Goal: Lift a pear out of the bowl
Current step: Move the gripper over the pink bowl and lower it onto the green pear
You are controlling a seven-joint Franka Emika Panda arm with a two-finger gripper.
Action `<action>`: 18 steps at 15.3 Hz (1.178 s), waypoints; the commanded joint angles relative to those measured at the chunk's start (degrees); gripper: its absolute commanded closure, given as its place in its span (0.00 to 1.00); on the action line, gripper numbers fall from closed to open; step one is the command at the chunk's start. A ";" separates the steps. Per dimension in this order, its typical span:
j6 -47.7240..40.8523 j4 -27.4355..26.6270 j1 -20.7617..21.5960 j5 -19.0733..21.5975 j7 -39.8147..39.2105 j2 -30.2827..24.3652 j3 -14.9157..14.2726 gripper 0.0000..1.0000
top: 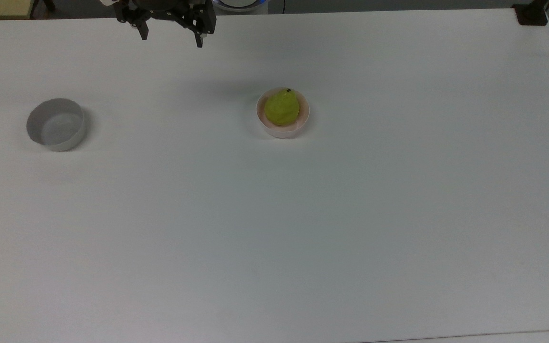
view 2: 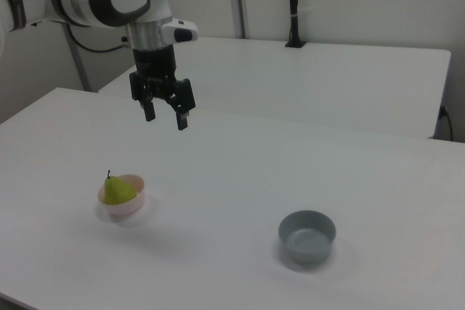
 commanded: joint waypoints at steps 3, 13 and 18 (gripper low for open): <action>-0.59 0.75 2.18 -0.77 1.18 0.72 -0.05 0.00; -0.33 0.75 11.47 -0.68 0.57 1.69 -4.70 0.00; 2.92 0.40 21.78 0.29 0.48 1.86 -7.44 0.00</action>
